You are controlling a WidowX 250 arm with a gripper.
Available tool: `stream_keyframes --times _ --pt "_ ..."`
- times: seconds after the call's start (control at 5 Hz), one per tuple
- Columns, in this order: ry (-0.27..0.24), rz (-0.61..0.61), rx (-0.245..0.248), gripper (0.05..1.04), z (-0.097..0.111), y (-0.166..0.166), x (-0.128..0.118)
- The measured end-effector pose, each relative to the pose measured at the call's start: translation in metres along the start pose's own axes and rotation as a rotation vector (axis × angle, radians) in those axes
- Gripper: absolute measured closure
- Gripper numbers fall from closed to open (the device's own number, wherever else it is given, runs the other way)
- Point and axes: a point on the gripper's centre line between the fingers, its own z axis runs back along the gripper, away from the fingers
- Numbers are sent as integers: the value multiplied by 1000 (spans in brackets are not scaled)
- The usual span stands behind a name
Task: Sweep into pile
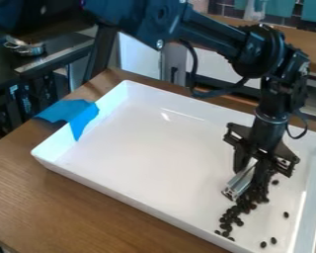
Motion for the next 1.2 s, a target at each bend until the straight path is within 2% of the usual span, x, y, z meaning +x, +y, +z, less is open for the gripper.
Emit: stream_keyframes --times 0.4,0.6,0.8,1.0,1.2 --pt "2 30 -33 721 1 4 1" --pt "-53 97 -57 721 28 36 5" --pt "-140 121 20 721 52 58 -5" --pt "-196 142 134 721 62 74 -15" --pt "-188 182 193 721 54 83 -29"
